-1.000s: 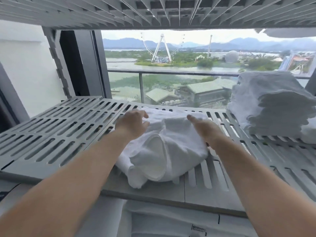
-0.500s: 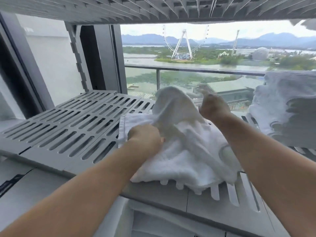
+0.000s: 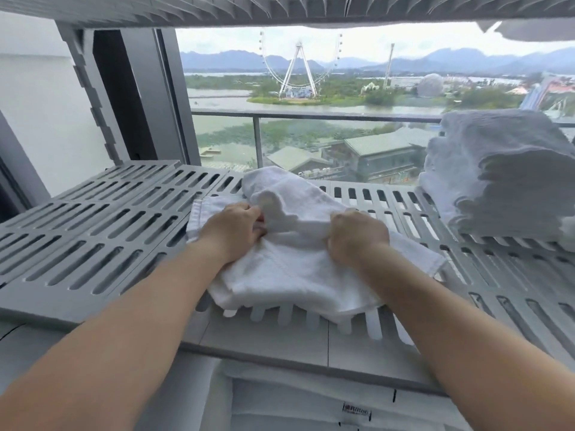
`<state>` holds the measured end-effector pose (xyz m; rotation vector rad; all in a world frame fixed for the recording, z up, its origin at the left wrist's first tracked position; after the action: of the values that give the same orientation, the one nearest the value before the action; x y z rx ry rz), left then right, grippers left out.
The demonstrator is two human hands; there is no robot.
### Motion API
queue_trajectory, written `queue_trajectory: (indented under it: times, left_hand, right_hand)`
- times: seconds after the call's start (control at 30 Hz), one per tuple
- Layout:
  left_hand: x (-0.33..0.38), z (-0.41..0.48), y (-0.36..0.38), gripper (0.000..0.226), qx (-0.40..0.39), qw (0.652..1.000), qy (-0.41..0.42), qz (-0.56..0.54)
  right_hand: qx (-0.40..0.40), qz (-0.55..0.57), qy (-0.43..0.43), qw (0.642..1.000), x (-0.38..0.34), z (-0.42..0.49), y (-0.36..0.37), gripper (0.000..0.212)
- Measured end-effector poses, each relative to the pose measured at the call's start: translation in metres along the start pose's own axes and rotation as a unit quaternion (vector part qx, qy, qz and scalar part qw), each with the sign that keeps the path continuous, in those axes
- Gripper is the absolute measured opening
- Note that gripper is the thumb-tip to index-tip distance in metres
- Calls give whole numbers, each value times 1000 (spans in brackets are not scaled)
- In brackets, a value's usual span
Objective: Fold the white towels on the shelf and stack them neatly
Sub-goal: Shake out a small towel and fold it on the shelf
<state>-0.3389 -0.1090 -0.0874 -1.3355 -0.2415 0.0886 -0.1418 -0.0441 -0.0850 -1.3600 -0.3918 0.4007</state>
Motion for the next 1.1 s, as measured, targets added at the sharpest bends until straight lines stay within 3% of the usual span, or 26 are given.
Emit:
queue_trajectory:
  times: [0.1,0.2,0.27,0.33,0.43,0.5,0.6,0.7,0.8,0.93,1.03,1.1]
  left_hand:
    - [7,-7,-11,16,22,995,-16,92]
    - [9,-22,-11,31,-21,975,-105,197]
    - [8,-38,-7,29,-84,965,-159,192]
    - [5,-49,-14,18,-98,969,-160,163]
    - [8,-61,-47,37,9,981,-69,179]
    - [25,-69,-54,35,82,989,32,116]
    - [56,-79,-32,34,53,985,161,4]
    - [74,-78,2,46,-48,982,176,-48]
    - [80,-73,27,59,-138,978,154,-3]
    - [80,-58,24,50,-187,974,127,-19]
    - [83,-56,16,48,-213,966,135,-47]
    - [88,-60,9,47,-198,969,148,-22]
  right_hand:
    - [52,-20,31,998,4,1,-5,26]
    - [139,-37,21,989,6,9,-18,23]
    - [198,-21,16,980,6,13,-26,29]
    - [219,29,-7,975,-1,18,-29,43]
    - [227,87,-42,969,-14,18,-34,51]
    - [264,141,-50,953,-14,5,-40,41]
    - [321,169,12,932,14,-23,-47,30]
    - [275,139,40,951,34,-50,-36,38]
    - [176,147,24,973,38,-68,-15,50]
    - [121,219,5,968,34,-87,-11,60]
    - [85,270,-35,958,32,-109,-13,90]
    - [71,264,-70,959,24,-128,-10,83]
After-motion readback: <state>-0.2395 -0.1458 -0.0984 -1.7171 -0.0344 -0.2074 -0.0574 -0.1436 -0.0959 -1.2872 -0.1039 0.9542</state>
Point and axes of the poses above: each hand's wrist, its own z-axis towards the middle knuckle, its own y-axis out of the palm, x = y × z, the point moved 9 cm from there along z, towards the middle knuckle, and after that the axes turned 4 degrees about -y, right-handed, at the moved point
